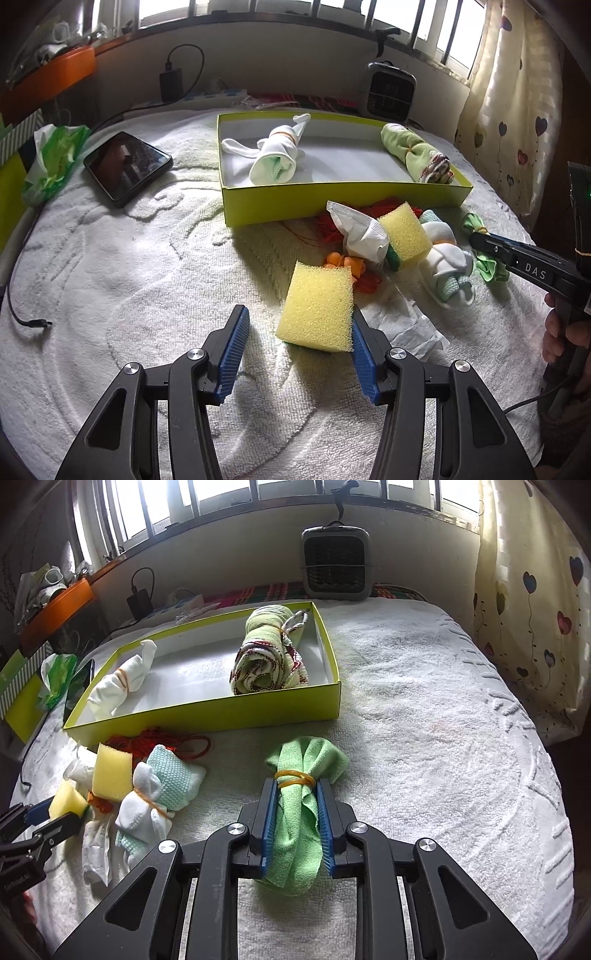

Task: Organize soft objects
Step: 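Grasp the yellow sponge with the left tool, then carry the sponge with the left tool while the right tool carries the green cloth into the box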

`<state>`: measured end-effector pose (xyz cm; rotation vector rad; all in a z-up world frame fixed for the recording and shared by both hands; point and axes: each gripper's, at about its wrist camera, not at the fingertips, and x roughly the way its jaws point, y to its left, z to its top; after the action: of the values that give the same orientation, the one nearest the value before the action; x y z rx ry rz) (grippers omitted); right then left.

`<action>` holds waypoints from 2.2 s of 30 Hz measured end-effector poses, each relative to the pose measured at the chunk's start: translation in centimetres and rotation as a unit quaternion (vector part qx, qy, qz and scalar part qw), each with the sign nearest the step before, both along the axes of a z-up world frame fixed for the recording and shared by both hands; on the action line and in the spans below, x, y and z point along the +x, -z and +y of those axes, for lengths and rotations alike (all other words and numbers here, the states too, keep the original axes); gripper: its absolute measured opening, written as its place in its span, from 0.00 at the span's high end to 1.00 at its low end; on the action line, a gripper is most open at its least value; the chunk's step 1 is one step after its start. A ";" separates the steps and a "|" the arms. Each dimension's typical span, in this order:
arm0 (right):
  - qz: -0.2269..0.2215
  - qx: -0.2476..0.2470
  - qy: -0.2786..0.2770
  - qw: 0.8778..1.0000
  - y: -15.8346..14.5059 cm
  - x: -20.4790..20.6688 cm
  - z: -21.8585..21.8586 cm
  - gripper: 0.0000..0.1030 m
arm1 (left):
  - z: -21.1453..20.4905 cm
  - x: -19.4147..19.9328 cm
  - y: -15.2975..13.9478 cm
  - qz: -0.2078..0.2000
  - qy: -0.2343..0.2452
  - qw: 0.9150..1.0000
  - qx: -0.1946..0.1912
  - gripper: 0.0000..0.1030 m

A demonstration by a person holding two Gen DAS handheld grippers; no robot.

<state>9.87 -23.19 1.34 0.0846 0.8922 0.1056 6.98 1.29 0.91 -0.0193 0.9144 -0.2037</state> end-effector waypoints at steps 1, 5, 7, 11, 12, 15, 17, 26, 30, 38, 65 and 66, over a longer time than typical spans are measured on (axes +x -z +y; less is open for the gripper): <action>0.001 0.001 0.001 1.000 0.1 -0.1 -0.1 0.79 | -0.1 0.1 0.0 -0.001 0.003 1.000 0.003 0.50; 0.000 0.005 0.002 1.000 0.2 -0.5 -0.3 0.79 | -0.2 0.3 0.0 -0.005 0.008 1.000 -0.008 0.50; -0.001 0.005 0.000 1.000 0.1 -0.6 -0.2 0.79 | -0.2 0.3 0.0 -0.005 0.005 1.000 -0.005 0.50; -0.001 0.003 -0.003 1.000 0.2 -0.6 0.0 0.79 | -0.1 0.4 0.1 -0.007 0.003 1.000 -0.006 0.57; -0.001 0.003 -0.003 1.000 0.2 -0.6 0.0 0.79 | 0.0 0.4 0.1 -0.007 0.002 1.000 -0.009 0.60; -0.001 0.006 -0.003 1.000 0.3 -0.6 -0.1 0.79 | 0.2 0.4 0.0 -0.008 0.001 1.000 -0.019 0.70; -0.001 0.006 -0.002 1.000 0.3 -0.6 -0.1 0.79 | 0.3 0.3 -0.1 -0.009 0.002 1.000 -0.023 0.71; -0.001 0.003 -0.003 1.000 0.4 -0.5 -0.1 0.79 | 0.1 0.2 -0.1 -0.011 0.004 1.000 -0.018 0.72; -0.001 0.003 -0.002 1.000 0.4 -0.6 -0.1 0.79 | 0.1 0.1 -0.1 -0.013 0.004 1.000 -0.016 0.72; -0.002 0.002 -0.002 1.000 0.4 -0.6 -0.1 0.79 | 0.2 -0.1 -0.4 -0.017 0.002 1.000 -0.018 0.73; -0.063 0.011 -0.029 0.998 -4.1 -1.1 1.5 0.79 | 1.4 0.8 -5.4 -0.067 0.007 0.998 -0.019 0.72; -0.066 0.012 -0.030 0.997 -4.3 -1.0 1.6 0.79 | 1.3 0.9 -5.6 -0.068 0.007 0.997 -0.018 0.72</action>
<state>8.87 -21.60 5.67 0.0714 0.7619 0.1763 7.89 2.64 6.49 -0.0318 0.7749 -0.2316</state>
